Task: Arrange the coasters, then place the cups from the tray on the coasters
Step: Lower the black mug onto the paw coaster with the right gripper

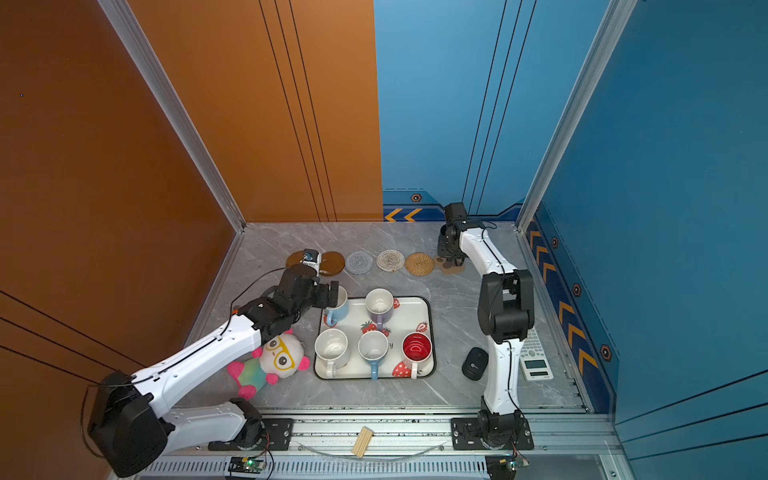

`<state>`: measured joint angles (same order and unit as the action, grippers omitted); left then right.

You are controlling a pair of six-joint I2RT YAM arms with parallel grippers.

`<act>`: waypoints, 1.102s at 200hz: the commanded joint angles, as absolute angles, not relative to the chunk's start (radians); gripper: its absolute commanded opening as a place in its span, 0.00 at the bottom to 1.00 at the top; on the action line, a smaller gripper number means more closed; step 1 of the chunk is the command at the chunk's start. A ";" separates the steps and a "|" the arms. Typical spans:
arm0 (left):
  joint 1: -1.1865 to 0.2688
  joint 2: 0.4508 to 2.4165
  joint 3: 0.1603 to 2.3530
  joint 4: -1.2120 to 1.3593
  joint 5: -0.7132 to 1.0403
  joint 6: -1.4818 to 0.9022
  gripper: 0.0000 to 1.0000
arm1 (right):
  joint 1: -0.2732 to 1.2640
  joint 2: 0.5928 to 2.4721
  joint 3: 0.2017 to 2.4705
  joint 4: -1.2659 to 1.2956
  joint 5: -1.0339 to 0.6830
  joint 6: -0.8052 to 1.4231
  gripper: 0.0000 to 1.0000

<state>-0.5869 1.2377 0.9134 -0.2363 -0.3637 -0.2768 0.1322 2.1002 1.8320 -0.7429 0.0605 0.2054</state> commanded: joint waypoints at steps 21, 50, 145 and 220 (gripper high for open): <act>-0.574 1.248 0.947 -0.233 -0.344 -0.273 0.98 | 0.124 2.098 1.823 -0.714 0.082 0.199 0.00; -0.573 1.243 0.946 -0.236 -0.345 -0.273 0.98 | 0.121 2.099 1.802 -0.699 0.072 0.209 0.00; -0.572 1.236 0.943 -0.242 -0.349 -0.275 0.98 | 0.108 2.131 1.802 -0.682 0.059 0.224 0.00; -0.570 1.233 0.943 -0.245 -0.345 -0.278 0.98 | 0.105 2.154 1.802 -0.669 0.060 0.229 0.00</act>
<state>-0.5804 1.2442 0.9150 -0.2367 -0.3584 -0.2771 0.1108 2.1593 1.8004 -0.7361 0.0555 0.2100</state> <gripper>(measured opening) 0.978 0.146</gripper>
